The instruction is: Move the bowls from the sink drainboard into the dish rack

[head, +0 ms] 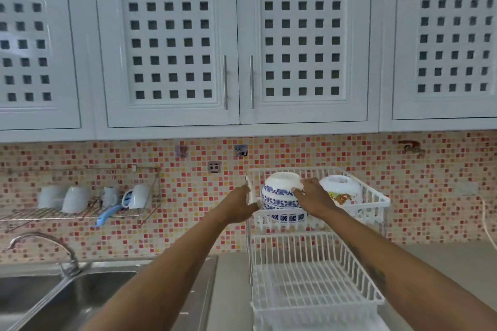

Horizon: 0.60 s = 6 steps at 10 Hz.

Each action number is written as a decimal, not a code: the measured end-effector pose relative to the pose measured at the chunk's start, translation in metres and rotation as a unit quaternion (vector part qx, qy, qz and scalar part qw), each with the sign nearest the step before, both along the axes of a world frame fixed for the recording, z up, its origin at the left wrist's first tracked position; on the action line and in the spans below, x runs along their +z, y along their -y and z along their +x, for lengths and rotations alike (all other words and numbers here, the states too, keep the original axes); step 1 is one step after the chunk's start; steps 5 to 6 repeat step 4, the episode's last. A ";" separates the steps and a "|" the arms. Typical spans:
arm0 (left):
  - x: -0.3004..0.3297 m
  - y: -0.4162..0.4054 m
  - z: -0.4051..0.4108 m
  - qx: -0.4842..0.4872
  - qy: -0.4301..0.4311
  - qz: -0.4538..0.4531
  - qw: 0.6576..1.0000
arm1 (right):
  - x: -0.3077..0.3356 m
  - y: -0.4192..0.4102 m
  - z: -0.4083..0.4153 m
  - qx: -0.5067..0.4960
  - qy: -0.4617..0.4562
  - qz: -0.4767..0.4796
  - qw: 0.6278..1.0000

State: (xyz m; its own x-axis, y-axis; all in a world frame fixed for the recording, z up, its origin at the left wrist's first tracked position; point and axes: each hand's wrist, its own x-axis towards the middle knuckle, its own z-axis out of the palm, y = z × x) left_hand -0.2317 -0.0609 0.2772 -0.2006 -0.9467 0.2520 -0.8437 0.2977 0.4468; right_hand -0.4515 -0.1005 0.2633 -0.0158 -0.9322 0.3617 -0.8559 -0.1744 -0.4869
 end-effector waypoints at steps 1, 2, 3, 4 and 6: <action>-0.003 -0.021 0.013 0.008 0.018 -0.015 1.000 | 0.001 -0.027 0.011 0.002 -0.075 -0.006 0.997; -0.006 -0.047 0.020 0.018 0.039 -0.020 0.999 | 0.004 -0.054 0.022 0.010 -0.131 0.008 0.991; -0.009 -0.069 0.026 0.025 0.063 -0.046 0.997 | 0.004 -0.080 0.035 0.012 -0.157 0.028 0.987; -0.004 -0.083 0.032 0.053 0.090 -0.061 0.993 | 0.004 -0.097 0.050 0.023 -0.172 0.035 0.984; -0.004 -0.083 0.032 0.053 0.090 -0.061 0.993 | 0.004 -0.097 0.050 0.023 -0.172 0.035 0.984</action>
